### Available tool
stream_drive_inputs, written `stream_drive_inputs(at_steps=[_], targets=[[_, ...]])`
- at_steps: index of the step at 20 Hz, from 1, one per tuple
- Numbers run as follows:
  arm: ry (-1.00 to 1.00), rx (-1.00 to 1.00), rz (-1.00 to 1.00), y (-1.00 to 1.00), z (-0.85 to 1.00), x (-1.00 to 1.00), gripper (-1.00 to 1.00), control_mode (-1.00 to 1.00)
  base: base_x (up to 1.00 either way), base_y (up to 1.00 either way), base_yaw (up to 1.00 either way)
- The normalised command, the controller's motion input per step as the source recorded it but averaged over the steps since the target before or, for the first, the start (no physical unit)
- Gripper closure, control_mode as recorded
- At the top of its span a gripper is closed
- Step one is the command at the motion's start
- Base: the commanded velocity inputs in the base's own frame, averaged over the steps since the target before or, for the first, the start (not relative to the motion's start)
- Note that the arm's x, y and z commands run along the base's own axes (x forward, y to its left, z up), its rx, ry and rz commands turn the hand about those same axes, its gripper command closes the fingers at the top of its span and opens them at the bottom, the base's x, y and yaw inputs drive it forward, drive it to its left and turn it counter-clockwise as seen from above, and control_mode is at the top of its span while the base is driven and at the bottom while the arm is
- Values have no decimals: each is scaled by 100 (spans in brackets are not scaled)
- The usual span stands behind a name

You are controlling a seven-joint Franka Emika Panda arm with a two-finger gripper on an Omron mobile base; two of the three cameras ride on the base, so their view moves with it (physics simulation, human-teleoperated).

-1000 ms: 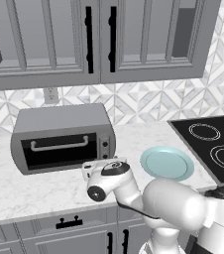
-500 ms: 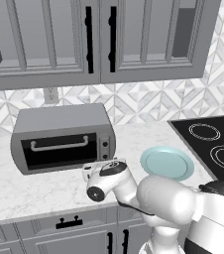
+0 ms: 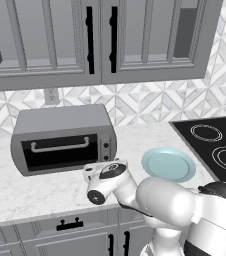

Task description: Pick up the kebab skewer and baguette bread, and place them inside the toaster oven. Close the toaster oven door and start by setting the timer.

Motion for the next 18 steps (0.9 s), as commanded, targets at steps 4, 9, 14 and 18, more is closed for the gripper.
stream_drive_inputs(at_steps=[4, 9, 14, 18], targets=[[-1, 0, 16, -92, -48, 20, -100, -100, 0, 0, 0], [-3, 0, 17, -88, -43, 15, -100, -100, 0, 0, 0], [-4, 0, 16, -64, -32, 12, -100, -100, 0, 0, 0], [-4, 0, 15, -64, -22, 6, -100, -100, 0, 0, 0]])
